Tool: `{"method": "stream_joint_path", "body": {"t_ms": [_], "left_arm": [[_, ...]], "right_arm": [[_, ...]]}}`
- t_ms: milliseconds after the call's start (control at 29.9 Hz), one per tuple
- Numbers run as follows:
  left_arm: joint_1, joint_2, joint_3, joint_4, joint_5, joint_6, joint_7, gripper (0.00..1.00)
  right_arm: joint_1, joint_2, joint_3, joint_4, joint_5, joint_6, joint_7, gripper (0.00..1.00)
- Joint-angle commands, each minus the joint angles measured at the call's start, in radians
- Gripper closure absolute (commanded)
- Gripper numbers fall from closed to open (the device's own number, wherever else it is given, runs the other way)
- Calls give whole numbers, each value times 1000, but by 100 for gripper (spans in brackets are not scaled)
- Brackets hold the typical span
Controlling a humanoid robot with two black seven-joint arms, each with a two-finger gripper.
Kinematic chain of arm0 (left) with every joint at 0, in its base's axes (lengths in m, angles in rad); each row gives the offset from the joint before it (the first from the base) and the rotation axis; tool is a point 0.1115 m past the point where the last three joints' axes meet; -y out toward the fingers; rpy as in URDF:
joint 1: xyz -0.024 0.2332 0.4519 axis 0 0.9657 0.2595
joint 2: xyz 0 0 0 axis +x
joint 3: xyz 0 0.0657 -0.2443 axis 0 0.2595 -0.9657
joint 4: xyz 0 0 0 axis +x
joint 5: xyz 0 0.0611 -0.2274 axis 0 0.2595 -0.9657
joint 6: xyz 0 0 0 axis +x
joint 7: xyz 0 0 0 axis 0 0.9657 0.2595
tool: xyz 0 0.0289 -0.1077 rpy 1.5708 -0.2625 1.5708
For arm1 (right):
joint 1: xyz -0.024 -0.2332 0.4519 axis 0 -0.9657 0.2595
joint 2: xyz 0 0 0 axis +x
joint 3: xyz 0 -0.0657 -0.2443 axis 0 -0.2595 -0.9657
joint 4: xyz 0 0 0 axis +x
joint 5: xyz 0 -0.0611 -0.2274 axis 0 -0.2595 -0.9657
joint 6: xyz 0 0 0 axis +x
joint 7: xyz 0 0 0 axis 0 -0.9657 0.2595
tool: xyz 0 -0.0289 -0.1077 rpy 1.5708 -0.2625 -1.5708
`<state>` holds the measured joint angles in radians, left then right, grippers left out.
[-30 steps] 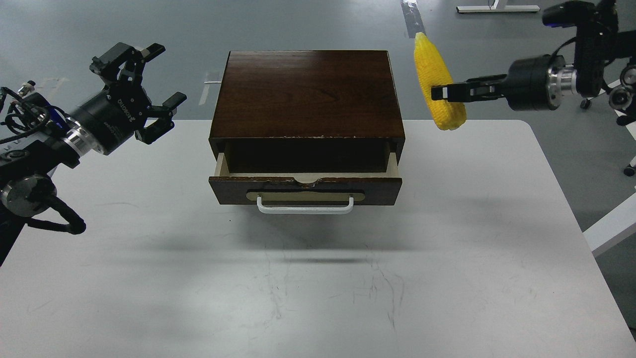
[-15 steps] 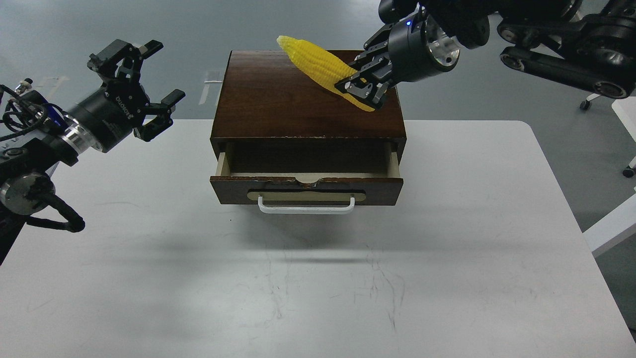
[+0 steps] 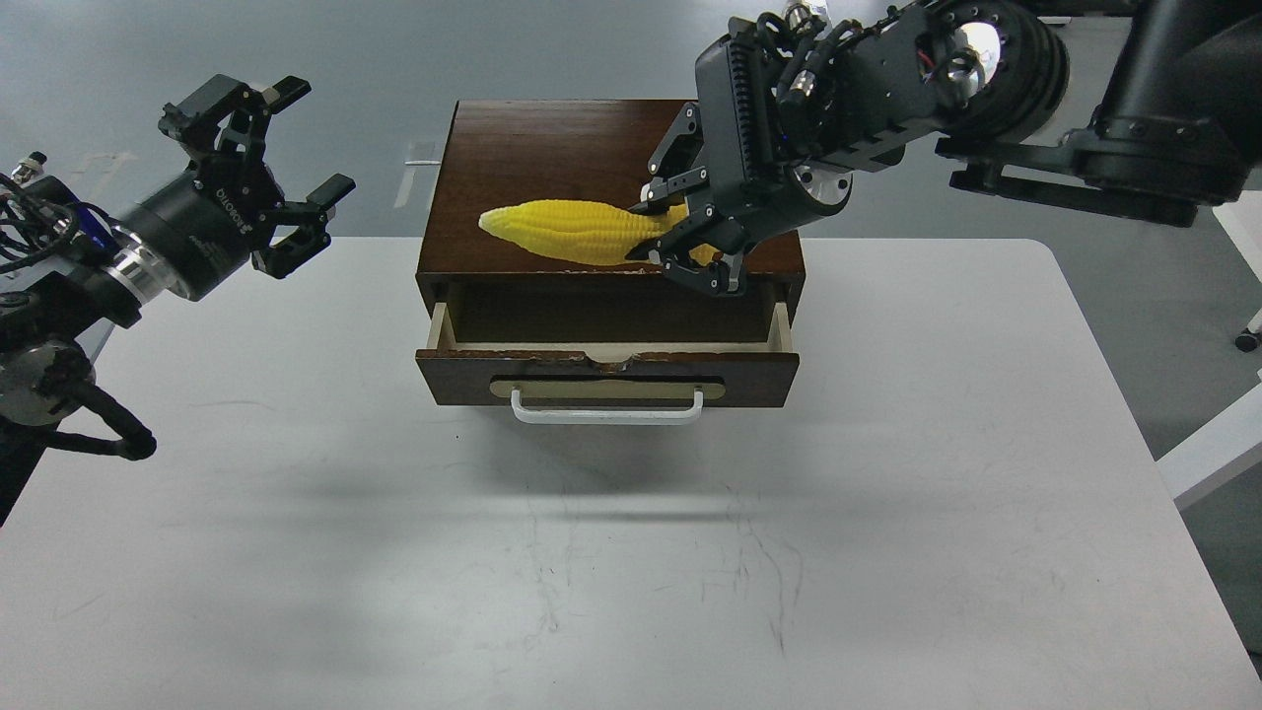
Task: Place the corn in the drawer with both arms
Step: 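Lift the corn cob with the right gripper over the box, then lower the corn cob into the open drawer and release it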
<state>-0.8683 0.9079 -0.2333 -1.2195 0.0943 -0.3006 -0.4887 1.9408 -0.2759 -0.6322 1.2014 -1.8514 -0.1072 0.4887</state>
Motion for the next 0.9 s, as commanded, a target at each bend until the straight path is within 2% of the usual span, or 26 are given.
{"method": "stream_joint_path", "body": {"t_ms": [0, 234, 334, 435, 669, 870], "left_arm": [[0, 2, 0, 0, 1, 0, 0, 2], [0, 14, 0, -2, 1, 0, 0, 2], [2, 16, 0, -2, -1, 0, 0, 2], [2, 20, 0, -2, -1, 0, 0, 2], [2, 19, 0, -2, -1, 0, 0, 2], [2, 20, 0, -2, 1, 0, 0, 2]], "right_arm": [[-14, 12, -18, 4, 6, 0, 0, 94], [-68, 10, -44, 3, 9, 3, 0, 89], [-77, 12, -49, 3, 12, 4, 0, 84], [-86, 12, -50, -3, 14, 8, 0, 73], [-99, 7, -58, -5, 14, 8, 0, 62], [-100, 4, -58, -5, 15, 8, 0, 59]]}}
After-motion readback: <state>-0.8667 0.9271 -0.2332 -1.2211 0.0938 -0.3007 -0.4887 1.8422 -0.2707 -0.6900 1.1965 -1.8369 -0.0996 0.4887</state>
